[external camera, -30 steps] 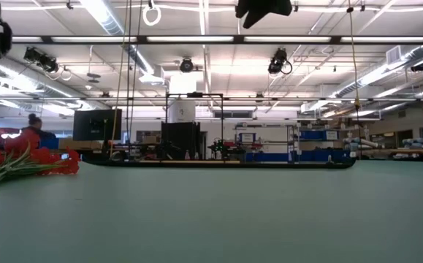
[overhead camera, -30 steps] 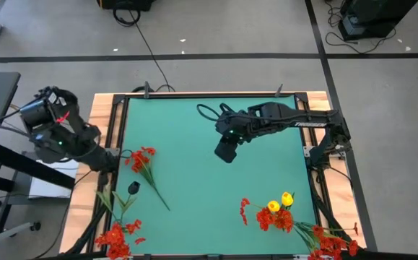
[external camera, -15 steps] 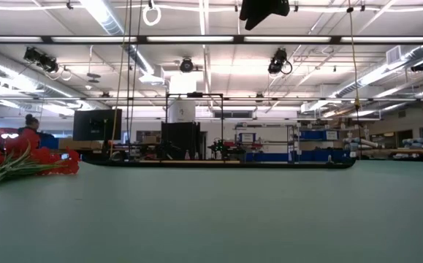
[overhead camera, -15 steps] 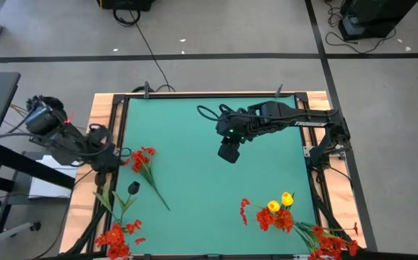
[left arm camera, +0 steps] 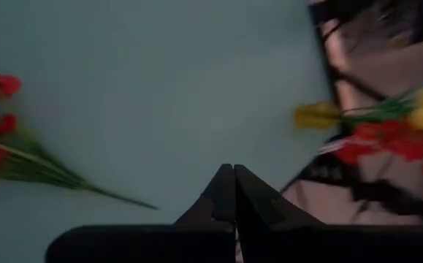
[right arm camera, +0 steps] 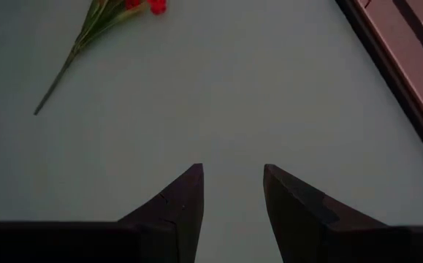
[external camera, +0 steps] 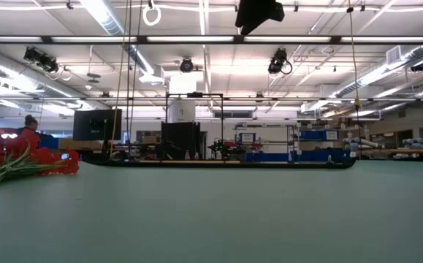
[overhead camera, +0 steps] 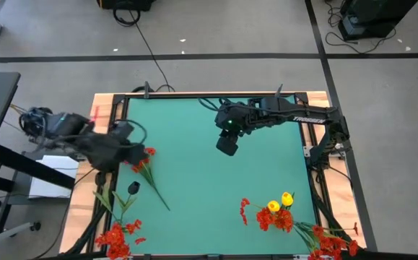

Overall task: Sort flowers into vase by color
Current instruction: Put the red flowers into the transparent flower vase

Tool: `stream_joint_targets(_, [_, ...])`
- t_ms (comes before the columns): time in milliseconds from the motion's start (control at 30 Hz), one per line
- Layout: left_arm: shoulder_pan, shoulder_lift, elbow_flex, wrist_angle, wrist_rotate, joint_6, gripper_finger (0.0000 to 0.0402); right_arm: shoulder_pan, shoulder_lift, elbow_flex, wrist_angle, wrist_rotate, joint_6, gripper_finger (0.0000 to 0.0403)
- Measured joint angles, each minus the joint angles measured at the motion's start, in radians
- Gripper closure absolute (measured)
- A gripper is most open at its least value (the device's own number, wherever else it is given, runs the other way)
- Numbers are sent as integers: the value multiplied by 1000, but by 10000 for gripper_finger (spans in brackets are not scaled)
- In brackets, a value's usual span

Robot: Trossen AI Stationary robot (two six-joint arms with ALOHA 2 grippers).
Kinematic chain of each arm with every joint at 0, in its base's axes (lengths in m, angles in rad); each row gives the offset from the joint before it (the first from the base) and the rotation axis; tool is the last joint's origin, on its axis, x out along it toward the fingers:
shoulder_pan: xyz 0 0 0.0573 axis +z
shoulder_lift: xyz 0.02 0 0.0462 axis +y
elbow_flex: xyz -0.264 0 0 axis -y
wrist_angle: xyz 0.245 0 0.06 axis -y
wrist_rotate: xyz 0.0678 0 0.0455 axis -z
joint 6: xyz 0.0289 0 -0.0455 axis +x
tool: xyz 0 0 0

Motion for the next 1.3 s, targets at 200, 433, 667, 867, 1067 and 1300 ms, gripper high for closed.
stream_joint_targets(200, [235, 188, -2, -11, 197, 249, 400, 1, -2, -52, 14, -23, -10, 251])
stream_joint_targets(433, [264, 277, -34, -199, 92, 31, 354, -1, -1, -164, -14, 23, 94, 251])
stream_joint_targets(667, [213, 266, -285, -81, 175, -232, 247, -5, 0, -274, 35, 38, 129, 251])
stream_joint_targets(867, [248, 252, -506, 133, 299, -305, 167, -34, 0, -326, 93, 0, 93, 251])
stream_joint_targets(1067, [251, 252, -629, 180, 369, -383, 133, -61, 0, -335, 104, -21, 55, 251])
stream_joint_targets(1300, [252, 254, -771, 424, 385, -403, 132, -85, 0, -335, 104, -47, 28, 251])
